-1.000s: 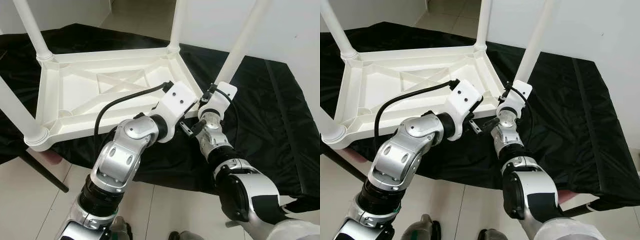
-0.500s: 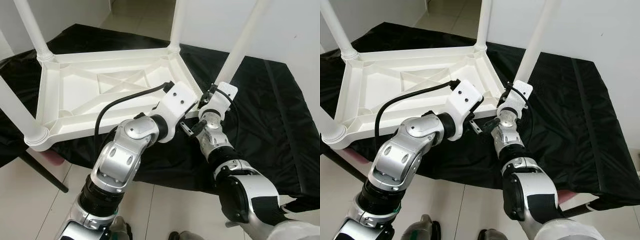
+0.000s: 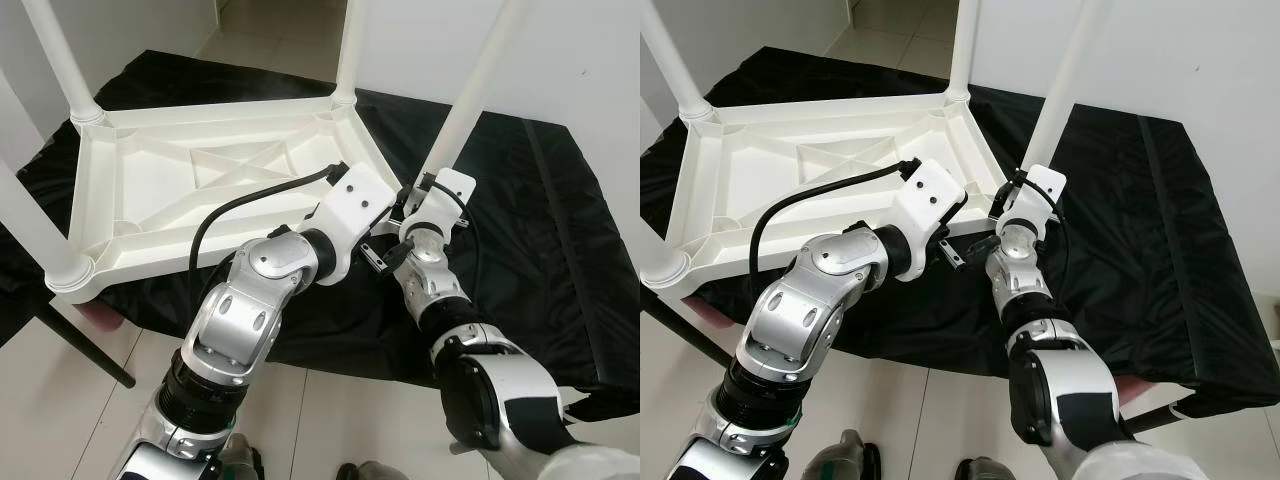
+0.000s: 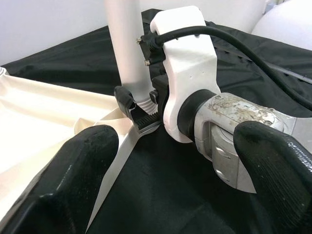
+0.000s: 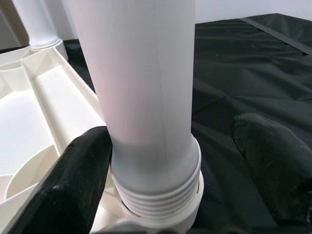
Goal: Building children table
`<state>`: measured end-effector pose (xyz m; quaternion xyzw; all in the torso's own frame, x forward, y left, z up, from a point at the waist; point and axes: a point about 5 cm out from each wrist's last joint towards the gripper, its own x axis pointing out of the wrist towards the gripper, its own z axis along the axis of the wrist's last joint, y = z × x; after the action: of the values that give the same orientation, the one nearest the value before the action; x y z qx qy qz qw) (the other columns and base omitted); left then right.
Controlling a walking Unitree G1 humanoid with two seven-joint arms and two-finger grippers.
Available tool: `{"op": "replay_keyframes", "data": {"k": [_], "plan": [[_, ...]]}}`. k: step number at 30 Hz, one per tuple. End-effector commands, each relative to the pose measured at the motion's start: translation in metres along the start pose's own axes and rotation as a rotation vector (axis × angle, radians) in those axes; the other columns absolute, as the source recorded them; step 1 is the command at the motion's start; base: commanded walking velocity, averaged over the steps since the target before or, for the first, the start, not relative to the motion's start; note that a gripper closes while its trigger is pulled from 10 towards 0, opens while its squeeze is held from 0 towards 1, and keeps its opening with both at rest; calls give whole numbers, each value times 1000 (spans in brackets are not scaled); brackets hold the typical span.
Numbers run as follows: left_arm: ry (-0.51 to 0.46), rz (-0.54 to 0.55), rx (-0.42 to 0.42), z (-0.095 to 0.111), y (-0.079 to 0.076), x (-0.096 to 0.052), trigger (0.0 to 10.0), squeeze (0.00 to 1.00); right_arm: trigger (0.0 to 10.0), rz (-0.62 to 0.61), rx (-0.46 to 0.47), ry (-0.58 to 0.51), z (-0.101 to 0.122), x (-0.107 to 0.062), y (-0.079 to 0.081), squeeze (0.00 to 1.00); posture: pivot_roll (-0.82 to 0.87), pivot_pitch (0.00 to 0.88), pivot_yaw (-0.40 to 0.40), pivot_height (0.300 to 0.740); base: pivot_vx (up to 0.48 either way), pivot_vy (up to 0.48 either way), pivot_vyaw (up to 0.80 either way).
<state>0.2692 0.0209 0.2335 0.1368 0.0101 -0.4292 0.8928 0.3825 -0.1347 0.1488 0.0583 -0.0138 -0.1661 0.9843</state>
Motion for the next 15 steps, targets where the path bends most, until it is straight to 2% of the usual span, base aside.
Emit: {"op": "replay_keyframes", "data": {"k": [1, 11, 13, 15], "plan": [[1, 57, 3, 0, 3, 2, 10000, 0, 10000, 1, -10, 20, -8, -2, -6, 0, 101, 35, -56, 740, 0, 0, 0], [-6, 111, -14, 1, 14, 6, 10000, 0, 10000, 101, -16, -30, -14, -11, -15, 0, 88, 49, -50, 740, 0, 0, 0], [-9, 121, -18, 2, 17, 8, 10000, 0, 10000, 113, -27, -42, -16, -13, -19, 0, 82, 53, -47, 740, 0, 0, 0], [-16, 145, -20, 4, 23, 14, 10000, 0, 10000, 132, -44, -40, -25, -21, -30, 0, 69, 57, -42, 740, 0, 0, 0]]}}
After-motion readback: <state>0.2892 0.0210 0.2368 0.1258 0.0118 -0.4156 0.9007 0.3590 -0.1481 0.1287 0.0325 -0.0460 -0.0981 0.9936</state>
